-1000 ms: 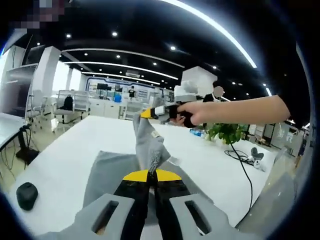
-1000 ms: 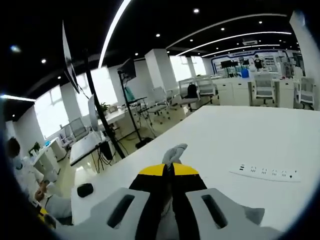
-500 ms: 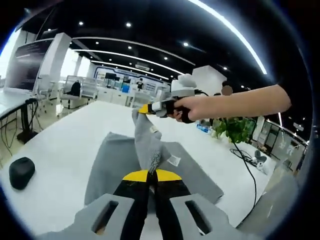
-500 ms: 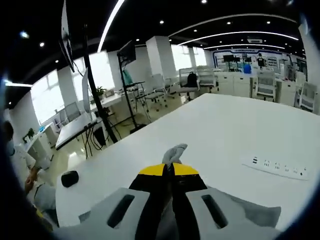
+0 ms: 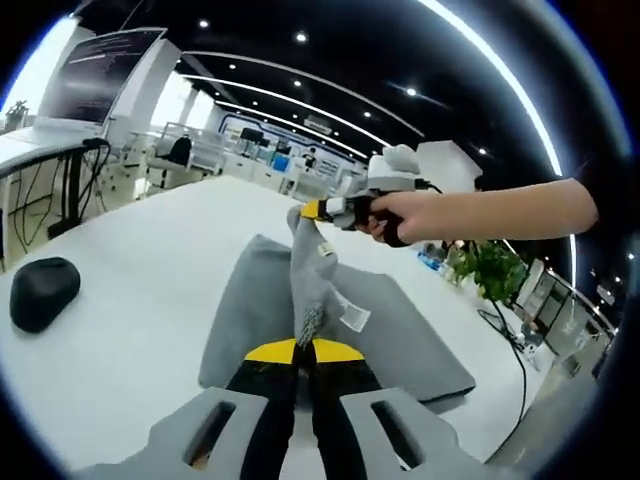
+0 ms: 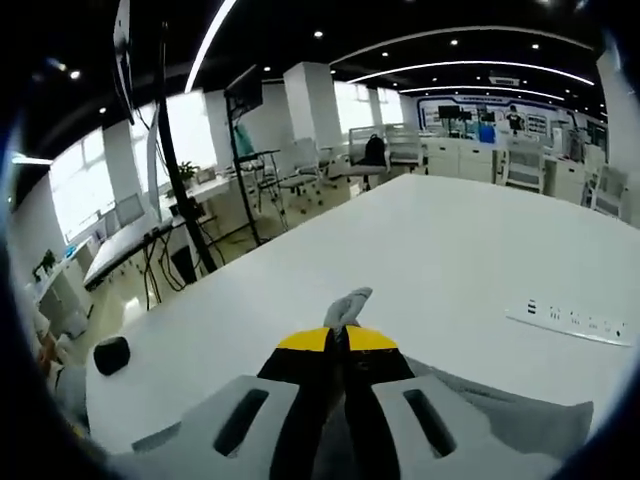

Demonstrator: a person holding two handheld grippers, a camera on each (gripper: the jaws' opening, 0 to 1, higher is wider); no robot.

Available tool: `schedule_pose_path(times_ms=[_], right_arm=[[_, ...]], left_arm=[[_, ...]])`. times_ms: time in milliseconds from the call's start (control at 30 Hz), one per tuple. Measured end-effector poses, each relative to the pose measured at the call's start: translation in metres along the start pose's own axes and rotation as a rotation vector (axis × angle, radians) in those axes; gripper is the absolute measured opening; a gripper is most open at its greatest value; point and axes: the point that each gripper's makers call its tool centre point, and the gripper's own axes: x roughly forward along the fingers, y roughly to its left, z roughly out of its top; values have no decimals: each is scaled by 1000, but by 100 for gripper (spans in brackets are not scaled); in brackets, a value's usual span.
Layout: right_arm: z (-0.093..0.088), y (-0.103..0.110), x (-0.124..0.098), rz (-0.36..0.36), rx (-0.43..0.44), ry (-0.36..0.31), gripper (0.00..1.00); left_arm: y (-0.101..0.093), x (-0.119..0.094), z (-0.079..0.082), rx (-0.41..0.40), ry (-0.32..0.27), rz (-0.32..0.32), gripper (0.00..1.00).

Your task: Fold the towel on the table until its edges align and the towel forms a compact rectangular stack.

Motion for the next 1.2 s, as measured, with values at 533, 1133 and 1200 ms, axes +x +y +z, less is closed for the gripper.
schedule_pose_path(times_ms=[533, 1133, 1200], right_arm=[[-22, 20, 42, 20, -94, 51, 5], [-6, 6, 25, 30, -105, 25, 17], [-9, 1, 23, 21, -115, 33, 18]], left_arm=[[41, -6, -15, -122, 8, 136, 11], [66, -14, -5, -67, 7, 260, 15], [63, -12, -6, -49, 25, 251, 17]])
